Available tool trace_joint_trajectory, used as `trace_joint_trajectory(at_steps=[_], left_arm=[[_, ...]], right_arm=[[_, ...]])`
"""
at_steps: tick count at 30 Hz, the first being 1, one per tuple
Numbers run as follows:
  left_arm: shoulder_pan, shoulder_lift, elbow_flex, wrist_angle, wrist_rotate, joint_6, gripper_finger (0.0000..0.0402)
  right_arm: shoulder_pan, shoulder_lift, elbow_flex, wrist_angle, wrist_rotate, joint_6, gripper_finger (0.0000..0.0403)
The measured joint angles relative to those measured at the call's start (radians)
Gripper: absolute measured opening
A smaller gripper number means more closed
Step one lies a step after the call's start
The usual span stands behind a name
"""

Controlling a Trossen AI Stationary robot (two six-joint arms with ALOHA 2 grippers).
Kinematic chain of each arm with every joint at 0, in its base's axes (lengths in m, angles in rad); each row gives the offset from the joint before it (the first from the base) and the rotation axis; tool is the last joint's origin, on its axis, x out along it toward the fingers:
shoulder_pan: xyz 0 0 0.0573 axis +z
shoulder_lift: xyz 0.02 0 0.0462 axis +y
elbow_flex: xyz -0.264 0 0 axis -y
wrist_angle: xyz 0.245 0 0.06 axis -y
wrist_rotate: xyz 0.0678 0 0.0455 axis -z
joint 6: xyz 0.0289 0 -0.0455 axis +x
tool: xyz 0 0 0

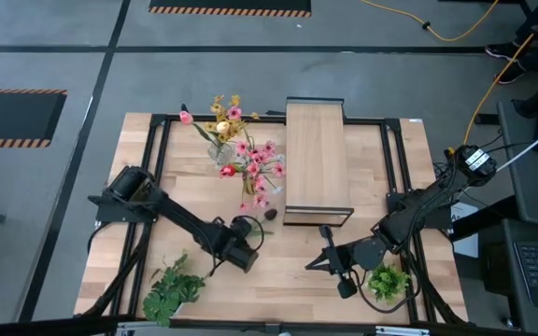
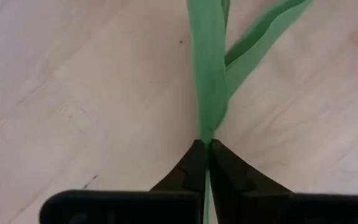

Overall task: Pick and place flowers into a vace then onto a shelf
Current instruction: Put the black tulip into the transparent vase

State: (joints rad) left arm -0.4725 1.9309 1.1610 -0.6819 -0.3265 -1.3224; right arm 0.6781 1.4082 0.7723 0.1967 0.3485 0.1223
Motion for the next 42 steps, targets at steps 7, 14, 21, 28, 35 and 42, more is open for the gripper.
trace_joint_trajectory(at_steps=[7,14,21,28,35,42], left_arm=[[-0.091,-0.137,-0.003,-0.009,-0.021,-0.012,0.0004],[-0.221,-0.26,-0.003,-0.014,-0.292,0.006,0.0004],[-0.312,-0.353,-0.003,0.01,-0.552,0.162,0.0004],[-0.343,-0.428,-0.002,0.066,-0.72,0.375,0.0004],[-0.341,-0.465,-0.002,0.161,-0.736,0.612,0.0004],[-0.341,-0.509,-0.002,0.249,-0.836,0.798,0.0003]], right_arm=[[0.0,0.0,0.0,0.0,0.0,-0.002,0.0005],[0.0,0.0,0.0,0.0,-0.001,-0.002,0.0005],[0.0,0.0,0.0,0.0,-0.001,0.0,0.0005],[0.0,0.0,0.0,0.001,0.0,0.0,0.0005],[0.0,0.0,0.0,0.037,0.0,0.001,0.0005],[0.0,0.0,0.0,0.055,0.0,-0.003,0.0005]])
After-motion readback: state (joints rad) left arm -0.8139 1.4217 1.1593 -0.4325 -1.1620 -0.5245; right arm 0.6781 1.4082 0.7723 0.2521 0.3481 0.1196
